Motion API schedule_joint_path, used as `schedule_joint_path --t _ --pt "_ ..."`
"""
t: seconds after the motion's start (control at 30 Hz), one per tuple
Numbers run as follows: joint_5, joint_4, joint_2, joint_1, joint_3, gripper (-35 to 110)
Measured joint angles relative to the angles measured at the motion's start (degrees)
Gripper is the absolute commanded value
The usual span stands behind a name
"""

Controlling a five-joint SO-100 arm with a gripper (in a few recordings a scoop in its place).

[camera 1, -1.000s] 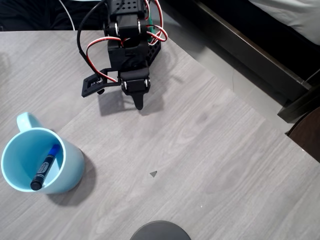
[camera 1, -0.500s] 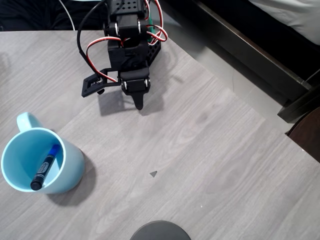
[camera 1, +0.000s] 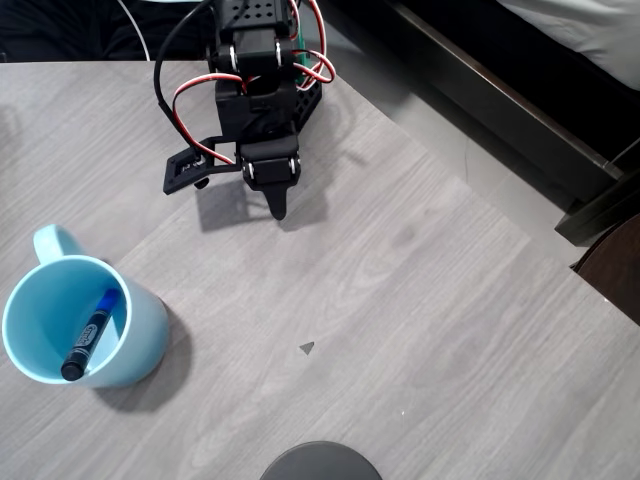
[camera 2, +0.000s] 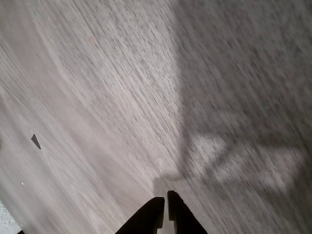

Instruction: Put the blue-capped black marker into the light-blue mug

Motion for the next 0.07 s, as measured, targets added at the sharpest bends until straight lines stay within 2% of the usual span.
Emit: schedule_joint_path --t 0.07 --pt "0.0 0.0 0.0 0.0 0.0 0"
